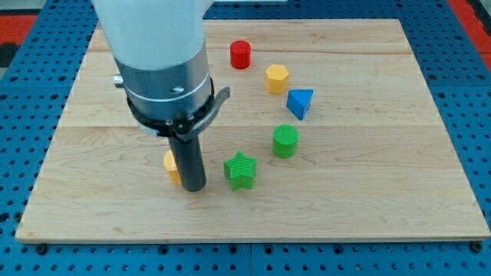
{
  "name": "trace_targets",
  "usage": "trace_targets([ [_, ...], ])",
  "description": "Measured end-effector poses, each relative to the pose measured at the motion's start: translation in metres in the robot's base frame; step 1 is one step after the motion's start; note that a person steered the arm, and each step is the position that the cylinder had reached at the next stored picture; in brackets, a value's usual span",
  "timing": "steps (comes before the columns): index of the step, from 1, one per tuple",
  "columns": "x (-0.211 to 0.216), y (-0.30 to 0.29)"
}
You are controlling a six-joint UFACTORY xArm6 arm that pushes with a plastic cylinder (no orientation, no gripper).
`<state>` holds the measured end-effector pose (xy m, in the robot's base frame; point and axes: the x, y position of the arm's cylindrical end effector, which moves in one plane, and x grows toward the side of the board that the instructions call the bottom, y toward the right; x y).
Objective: Move the yellow heart diagonal to the yellow hexagon
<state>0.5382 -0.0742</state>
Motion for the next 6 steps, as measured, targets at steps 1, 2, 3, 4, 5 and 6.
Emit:
trace_targets([
  [1, 0.032, -0.024],
  [2, 0.032, -0.068],
  [3, 0.004, -0.067],
  [4, -0.026, -0.048],
  [5, -0.028, -0.026],
  [6, -0.027, -0.062],
])
